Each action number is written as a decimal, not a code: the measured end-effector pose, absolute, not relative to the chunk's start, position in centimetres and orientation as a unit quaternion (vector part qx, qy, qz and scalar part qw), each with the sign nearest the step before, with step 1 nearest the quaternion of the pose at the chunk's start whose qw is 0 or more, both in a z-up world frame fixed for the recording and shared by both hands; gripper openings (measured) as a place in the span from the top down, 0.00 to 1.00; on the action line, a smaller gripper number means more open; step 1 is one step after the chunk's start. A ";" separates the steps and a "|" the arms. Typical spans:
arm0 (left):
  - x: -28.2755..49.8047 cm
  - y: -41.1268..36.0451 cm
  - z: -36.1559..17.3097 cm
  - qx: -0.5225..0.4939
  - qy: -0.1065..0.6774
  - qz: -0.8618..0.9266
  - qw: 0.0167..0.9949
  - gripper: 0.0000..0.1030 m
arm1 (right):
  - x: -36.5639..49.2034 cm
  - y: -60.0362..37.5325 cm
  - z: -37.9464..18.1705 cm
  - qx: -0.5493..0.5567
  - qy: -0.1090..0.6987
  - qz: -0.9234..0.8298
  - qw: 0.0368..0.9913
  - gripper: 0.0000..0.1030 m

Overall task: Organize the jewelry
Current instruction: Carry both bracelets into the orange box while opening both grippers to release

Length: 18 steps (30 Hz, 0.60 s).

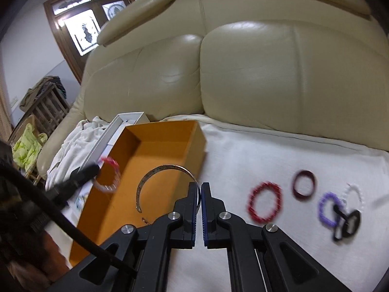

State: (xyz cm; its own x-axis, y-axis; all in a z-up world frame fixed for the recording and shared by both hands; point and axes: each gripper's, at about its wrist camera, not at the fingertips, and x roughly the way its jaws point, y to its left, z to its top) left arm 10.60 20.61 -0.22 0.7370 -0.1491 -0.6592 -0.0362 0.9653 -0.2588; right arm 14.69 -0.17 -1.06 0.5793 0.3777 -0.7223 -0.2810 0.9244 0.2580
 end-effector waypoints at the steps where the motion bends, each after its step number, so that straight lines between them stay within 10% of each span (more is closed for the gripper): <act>1: 11.0 20.7 -0.7 -0.125 0.365 -0.027 0.922 0.93 | 15.4 0.8 -1.0 0.058 0.425 0.182 0.885 0.96; 18: 16.0 25.0 -5.1 -0.122 0.431 0.007 0.894 0.93 | 24.1 10.4 -6.6 0.031 0.519 0.128 0.845 0.96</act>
State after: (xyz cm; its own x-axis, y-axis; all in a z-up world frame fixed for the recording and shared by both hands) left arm 15.99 25.01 -5.13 0.6275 -0.0930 -0.7730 -0.1180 0.9700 -0.2124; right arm 24.06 10.40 -6.61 0.4294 0.2481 -0.8684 -0.1842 0.9654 0.1847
